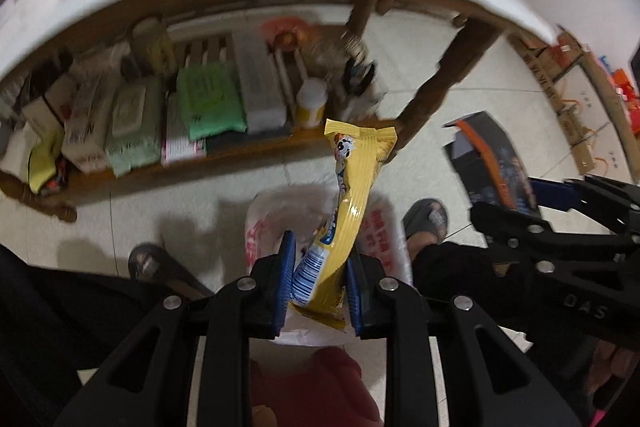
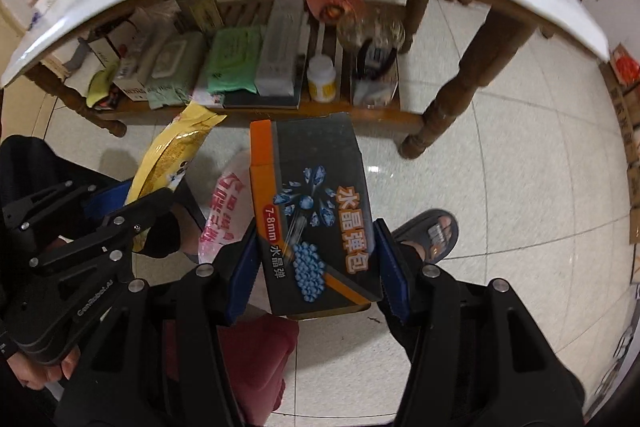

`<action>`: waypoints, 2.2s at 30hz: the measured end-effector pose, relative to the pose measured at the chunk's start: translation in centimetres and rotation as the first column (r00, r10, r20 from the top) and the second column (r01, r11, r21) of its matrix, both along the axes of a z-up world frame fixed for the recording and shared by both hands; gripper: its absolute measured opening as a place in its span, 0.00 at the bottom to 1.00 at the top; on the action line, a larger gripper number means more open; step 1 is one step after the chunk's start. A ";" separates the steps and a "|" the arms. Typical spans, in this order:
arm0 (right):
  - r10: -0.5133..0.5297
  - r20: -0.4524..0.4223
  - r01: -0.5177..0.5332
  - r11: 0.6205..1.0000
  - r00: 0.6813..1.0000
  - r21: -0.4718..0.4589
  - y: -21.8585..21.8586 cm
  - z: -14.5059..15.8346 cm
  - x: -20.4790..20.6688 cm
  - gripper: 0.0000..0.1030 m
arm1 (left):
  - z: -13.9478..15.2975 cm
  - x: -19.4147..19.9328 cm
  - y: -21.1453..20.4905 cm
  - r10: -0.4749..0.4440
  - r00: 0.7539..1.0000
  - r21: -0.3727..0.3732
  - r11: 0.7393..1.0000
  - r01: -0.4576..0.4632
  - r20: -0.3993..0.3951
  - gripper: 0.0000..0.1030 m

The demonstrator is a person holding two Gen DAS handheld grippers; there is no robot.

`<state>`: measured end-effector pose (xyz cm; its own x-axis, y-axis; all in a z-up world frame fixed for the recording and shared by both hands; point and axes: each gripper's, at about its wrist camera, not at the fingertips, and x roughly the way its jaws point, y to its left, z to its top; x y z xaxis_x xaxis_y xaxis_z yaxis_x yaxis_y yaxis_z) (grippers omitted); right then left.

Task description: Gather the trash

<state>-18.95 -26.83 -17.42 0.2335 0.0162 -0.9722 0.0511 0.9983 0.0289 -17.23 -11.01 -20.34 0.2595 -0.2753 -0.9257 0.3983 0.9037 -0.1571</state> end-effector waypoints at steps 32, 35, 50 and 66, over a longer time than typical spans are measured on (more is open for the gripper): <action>-0.080 -0.261 0.098 0.994 0.962 0.056 0.7 -16.4 1.5 0.53 | -14.6 1.8 -1.2 0.035 0.966 0.200 0.980 0.018 -0.257 0.26; -0.087 -0.260 0.107 0.992 0.962 0.067 0.6 -16.5 1.5 0.53 | -14.4 1.9 -1.2 0.038 0.967 0.205 0.979 0.015 -0.252 0.29; -0.159 -0.224 0.172 0.984 0.961 0.037 -1.7 -14.1 1.3 0.81 | -12.0 3.2 0.4 0.126 0.969 0.202 0.976 -0.082 -0.211 0.81; -0.108 -0.036 0.110 0.992 0.994 0.055 -0.7 -1.2 1.8 0.90 | -0.1 4.5 3.8 0.166 0.986 0.089 0.982 -0.168 0.019 0.92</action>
